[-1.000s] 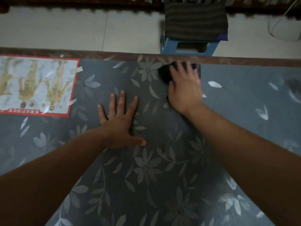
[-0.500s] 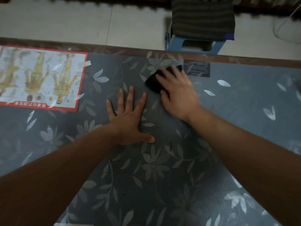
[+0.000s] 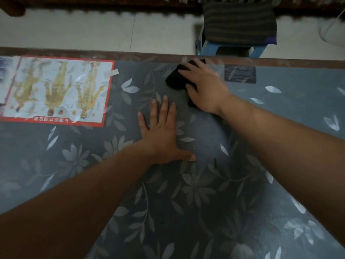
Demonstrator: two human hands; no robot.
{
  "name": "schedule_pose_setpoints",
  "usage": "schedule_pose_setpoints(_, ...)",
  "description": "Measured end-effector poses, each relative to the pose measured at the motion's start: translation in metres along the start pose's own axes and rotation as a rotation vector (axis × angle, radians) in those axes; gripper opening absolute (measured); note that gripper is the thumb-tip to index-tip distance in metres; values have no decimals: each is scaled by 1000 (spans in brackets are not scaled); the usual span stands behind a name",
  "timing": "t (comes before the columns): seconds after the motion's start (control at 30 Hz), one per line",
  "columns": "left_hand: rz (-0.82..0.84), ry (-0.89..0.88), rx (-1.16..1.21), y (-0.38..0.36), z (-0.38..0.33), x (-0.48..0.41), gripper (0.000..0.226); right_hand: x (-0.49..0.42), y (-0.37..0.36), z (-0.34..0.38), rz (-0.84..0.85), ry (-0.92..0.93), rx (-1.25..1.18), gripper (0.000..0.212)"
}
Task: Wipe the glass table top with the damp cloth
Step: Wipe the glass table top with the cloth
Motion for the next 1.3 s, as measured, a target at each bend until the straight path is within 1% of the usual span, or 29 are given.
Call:
schedule_pose_setpoints(0.03,-12,-18,31,2,-1,1,143,-3,2,-8,-18,-47,-13,53)
schedule_pose_setpoints(0.1,-48,-56,140,9,-1,3,123,-13,3,-17,-35,-205,19,52)
schedule_pose_setpoints(0.13,-69,-71,190,15,1,4,112,-21,1,-9,-39,-250,52,52)
schedule_pose_setpoints(0.17,-102,-84,212,20,6,7,105,-29,0,6,-46,-238,81,52)
schedule_pose_setpoints(0.2,-146,-90,203,26,11,10,102,-34,-2,25,-53,-175,99,52)
schedule_pose_setpoints(0.27,-232,-53,133,31,28,18,104,-25,-7,48,-27,19,75,52)
schedule_pose_setpoints(0.3,-262,-5,98,31,37,22,106,-13,-7,47,-9,91,35,52)
schedule_pose_setpoints(0.33,-279,44,70,29,48,26,107,-1,-4,38,-9,122,0,51)
schedule_pose_setpoints(0.37,-281,76,50,26,55,29,107,11,-2,23,-14,103,-16,51)
schedule_pose_setpoints(0.4,-268,83,39,22,60,30,107,23,0,4,-11,42,-9,51)
schedule_pose_setpoints(0.47,-235,60,32,18,64,29,105,37,3,-35,12,-158,13,52)
schedule_pose_setpoints(0.53,-210,58,27,15,68,25,105,26,8,-41,-5,-317,32,52)
schedule_pose_setpoints(0.57,-197,64,23,14,69,22,104,11,8,-24,-15,-316,48,53)
schedule_pose_setpoints(0.6,-187,71,17,12,70,21,104,-9,5,6,-20,-239,73,55)
schedule_pose_setpoints(0.67,-174,78,5,12,72,19,102,-42,-8,80,-5,5,108,55)
schedule_pose_setpoints(0.7,-160,82,4,11,73,18,101,-50,-14,108,13,94,98,54)
schedule_pose_setpoints(0.77,-125,85,8,9,73,18,99,-50,-19,119,47,157,71,53)
schedule_pose_setpoints(0.83,-115,84,9,9,73,19,99,-28,-15,89,28,143,38,54)
schedule_pose_setpoints(0.87,-116,82,7,10,73,19,99,-11,-11,66,3,110,16,56)
schedule_pose_setpoints(0.9,-120,78,8,11,72,19,98,8,-8,33,-14,32,-7,57)
schedule_pose_setpoints(1.0,-135,76,9,11,71,19,96,70,4,-62,-24,-320,-55,53)
schedule_pose_setpoints(1.03,-138,80,4,11,71,19,95,84,5,-70,-36,-404,-72,53)
schedule_pose_setpoints(1.07,-135,83,-4,11,72,19,95,92,3,-60,-56,-421,-69,53)
schedule_pose_setpoints(1.1,-129,83,-12,11,72,19,96,98,0,-39,-76,-371,-53,55)
schedule_pose_setpoints(1.13,-123,83,-17,11,72,19,97,103,-5,-10,-79,-268,-41,56)
schedule_pose_setpoints(1.2,-117,88,-16,11,72,19,97,126,-21,37,-8,-48,-19,56)
schedule_pose_setpoints(1.23,-119,91,-15,12,72,20,97,140,-25,39,29,5,-2,56)
schedule_pose_setpoints(1.27,-125,93,-16,12,71,21,97,151,-24,27,36,3,9,56)
schedule_pose_setpoints(1.3,-133,92,-18,13,70,21,97,158,-20,4,22,-67,13,56)
Point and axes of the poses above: each hand's wrist, its own x-axis away from the middle knuckle, its own y-axis out of the back of the hand, z = x × y, the point moved 10 cm from there along -x, towards the middle knuckle, and after that the axes turned 7 degrees about x, right-handed, at the moved point
